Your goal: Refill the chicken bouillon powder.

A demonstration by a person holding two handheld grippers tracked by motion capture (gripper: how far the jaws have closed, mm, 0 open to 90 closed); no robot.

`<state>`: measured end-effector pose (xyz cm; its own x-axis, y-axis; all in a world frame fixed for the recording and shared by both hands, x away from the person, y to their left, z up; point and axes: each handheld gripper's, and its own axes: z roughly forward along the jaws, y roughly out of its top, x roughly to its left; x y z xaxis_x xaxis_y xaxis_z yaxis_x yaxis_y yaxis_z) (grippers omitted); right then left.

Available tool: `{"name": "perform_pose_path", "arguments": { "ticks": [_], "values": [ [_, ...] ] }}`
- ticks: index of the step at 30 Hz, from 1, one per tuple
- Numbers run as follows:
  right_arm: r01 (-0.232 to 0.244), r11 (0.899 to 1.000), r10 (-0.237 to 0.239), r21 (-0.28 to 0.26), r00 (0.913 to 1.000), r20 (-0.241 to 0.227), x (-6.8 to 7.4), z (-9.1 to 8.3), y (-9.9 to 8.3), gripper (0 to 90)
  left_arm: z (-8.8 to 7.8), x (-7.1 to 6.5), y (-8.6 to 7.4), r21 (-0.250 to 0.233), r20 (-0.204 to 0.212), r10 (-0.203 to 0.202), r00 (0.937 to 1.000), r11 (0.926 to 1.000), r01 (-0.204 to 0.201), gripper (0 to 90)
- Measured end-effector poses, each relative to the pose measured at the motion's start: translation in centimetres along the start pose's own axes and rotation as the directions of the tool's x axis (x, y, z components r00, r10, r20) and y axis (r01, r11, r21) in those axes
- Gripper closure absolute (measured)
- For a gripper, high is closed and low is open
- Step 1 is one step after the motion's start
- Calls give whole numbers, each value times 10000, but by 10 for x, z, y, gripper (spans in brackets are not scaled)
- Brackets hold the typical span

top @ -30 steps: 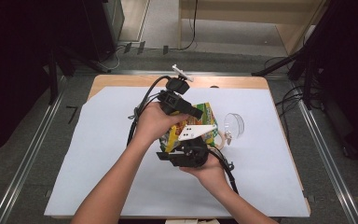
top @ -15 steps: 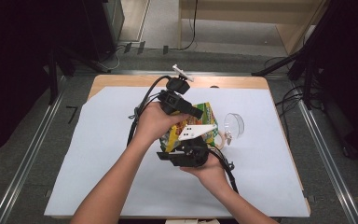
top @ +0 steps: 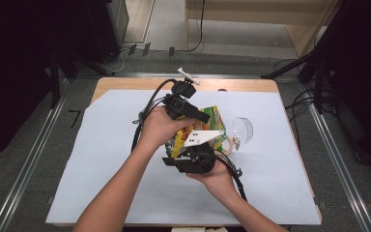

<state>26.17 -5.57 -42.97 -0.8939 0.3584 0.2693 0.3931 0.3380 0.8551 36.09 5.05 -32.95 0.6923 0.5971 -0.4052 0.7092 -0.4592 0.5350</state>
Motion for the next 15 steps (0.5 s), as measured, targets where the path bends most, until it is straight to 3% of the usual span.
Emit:
{"name": "perform_pose_path", "arguments": {
  "ticks": [15],
  "values": [
    [57, 9999, -57, -128, 10000, -41, 2, 0, 0, 702, -2, 0, -1, -104, -16, 6, 10000, 9999, -6, 783]
  ]
}}
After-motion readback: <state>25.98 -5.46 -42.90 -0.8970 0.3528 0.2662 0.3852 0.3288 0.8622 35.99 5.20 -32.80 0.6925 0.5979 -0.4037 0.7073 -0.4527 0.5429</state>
